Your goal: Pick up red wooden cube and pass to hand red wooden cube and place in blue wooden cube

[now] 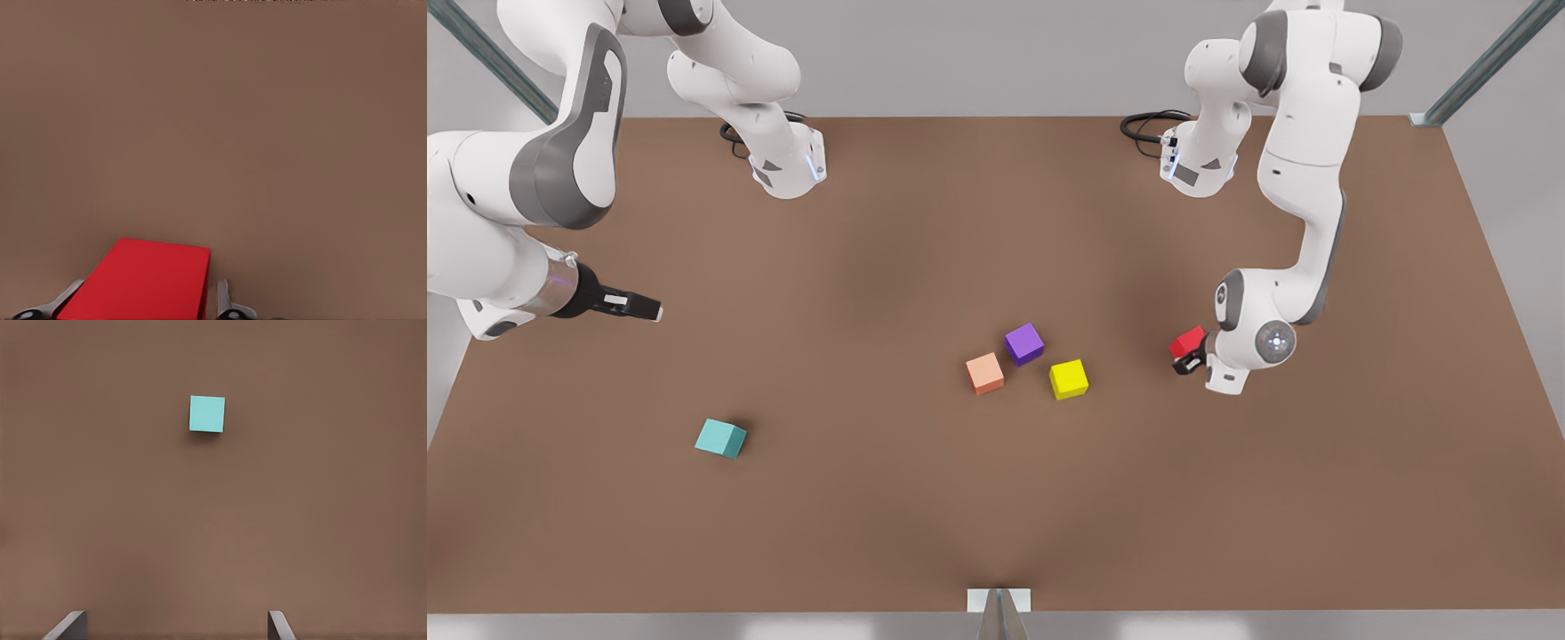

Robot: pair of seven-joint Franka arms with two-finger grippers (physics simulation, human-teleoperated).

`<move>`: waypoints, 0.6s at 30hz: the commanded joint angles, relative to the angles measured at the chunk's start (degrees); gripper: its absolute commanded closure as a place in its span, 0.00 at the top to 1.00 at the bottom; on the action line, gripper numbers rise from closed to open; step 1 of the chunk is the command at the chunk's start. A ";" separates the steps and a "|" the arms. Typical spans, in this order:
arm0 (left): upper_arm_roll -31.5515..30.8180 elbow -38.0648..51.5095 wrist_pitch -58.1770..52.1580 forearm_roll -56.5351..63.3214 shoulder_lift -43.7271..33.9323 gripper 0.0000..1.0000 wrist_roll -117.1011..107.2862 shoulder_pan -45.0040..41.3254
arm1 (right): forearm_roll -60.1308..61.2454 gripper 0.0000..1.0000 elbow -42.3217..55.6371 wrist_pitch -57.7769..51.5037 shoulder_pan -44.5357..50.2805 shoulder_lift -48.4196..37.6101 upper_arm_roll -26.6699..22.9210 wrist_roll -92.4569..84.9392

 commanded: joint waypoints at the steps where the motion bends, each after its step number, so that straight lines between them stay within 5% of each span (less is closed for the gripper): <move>1: -0.01 0.08 2.14 0.03 0.12 0.77 -5.63 0.00 | 0.03 1.00 0.03 -0.03 0.04 -0.08 -0.01 0.16; 2: -0.01 0.34 2.05 0.03 0.12 0.66 -5.63 0.00 | 0.03 1.00 0.03 -0.11 -0.05 -0.08 -0.01 0.16; 5: -0.88 2.62 0.04 -0.05 -0.66 0.62 -5.54 0.35 | -0.15 1.00 0.03 -0.20 0.04 -0.08 0.07 0.16; 7: -3.34 16.91 -16.89 -0.23 1.18 0.62 -5.71 0.53 | 0.03 1.00 0.46 0.32 0.39 0.71 0.25 0.16; 9: -7.03 37.92 -35.71 -5.85 6.61 0.62 -5.36 0.53 | 8.88 1.00 2.31 1.03 0.05 7.29 0.34 -17.89; 10: -16.61 50.34 -38.20 -6.38 13.04 0.62 0.26 0.53 | 23.56 1.00 2.40 0.77 -1.89 13.62 -0.10 -33.23; 13: -32.52 62.83 -26.26 -17.02 25.26 0.65 6.59 0.35 | 45.72 1.00 3.27 1.03 -2.42 26.46 0.16 -67.75; 14: -35.16 63.18 -20.28 -17.19 27.45 0.65 6.68 -0.79 | 50.99 1.00 6.00 1.29 -2.42 31.03 0.16 -80.76; 15: -38.76 65.11 -18.34 -19.82 31.23 0.54 7.11 -0.70 | 56.18 1.00 7.85 7.26 -2.33 32.79 0.25 -100.27; 18: -41.85 68.11 -17.02 -33.62 36.51 0.54 21.96 -0.70 | 66.21 1.00 7.85 14.56 0.13 34.37 0.34 -124.55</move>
